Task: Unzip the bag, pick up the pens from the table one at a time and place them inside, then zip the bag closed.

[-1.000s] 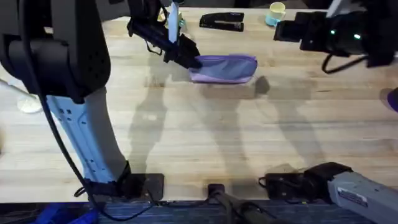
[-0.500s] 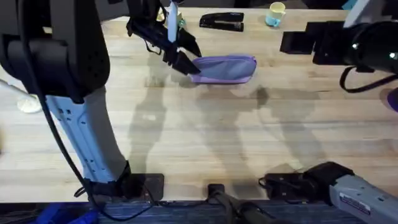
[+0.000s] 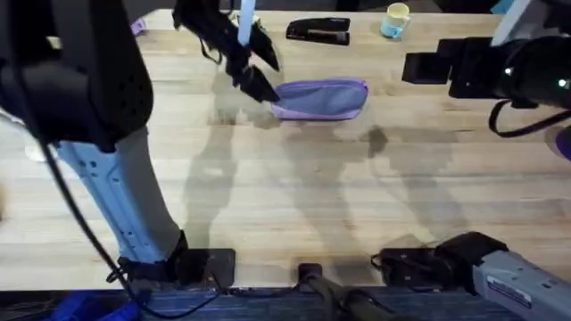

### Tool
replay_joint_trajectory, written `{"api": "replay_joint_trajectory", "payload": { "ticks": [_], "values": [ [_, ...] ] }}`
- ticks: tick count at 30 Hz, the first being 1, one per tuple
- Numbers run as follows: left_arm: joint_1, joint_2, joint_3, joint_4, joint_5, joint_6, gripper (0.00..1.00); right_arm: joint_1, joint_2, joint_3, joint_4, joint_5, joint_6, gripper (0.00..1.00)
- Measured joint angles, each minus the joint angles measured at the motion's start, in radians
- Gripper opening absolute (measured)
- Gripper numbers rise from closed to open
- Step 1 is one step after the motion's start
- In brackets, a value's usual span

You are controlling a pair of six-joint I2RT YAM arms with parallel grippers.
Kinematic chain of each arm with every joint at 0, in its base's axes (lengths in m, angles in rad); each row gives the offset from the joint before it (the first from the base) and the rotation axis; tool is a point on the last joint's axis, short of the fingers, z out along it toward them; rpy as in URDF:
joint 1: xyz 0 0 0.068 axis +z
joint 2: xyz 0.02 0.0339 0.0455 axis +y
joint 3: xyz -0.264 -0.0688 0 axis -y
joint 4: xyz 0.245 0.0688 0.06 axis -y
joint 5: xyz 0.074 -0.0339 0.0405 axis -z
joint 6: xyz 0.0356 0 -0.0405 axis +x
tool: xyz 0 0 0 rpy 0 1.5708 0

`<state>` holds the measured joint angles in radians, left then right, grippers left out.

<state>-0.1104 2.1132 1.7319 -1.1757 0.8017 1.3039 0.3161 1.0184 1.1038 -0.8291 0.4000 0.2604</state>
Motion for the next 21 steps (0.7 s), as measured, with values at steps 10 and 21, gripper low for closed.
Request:
{"api": "replay_joint_trajectory", "payload": {
  "ticks": [10,21],
  "values": [
    [0.001,-0.243,0.156,-0.093,-0.252,-0.327,0.996,0.0,0.0,0.0,-0.001,0.0,0.0,0.996],
    [0.001,-0.467,0.177,-0.2,-0.403,-0.741,0.995,0.0,0.0,0.0,-0.002,0.0,0.0,0.995]
  ]
}}
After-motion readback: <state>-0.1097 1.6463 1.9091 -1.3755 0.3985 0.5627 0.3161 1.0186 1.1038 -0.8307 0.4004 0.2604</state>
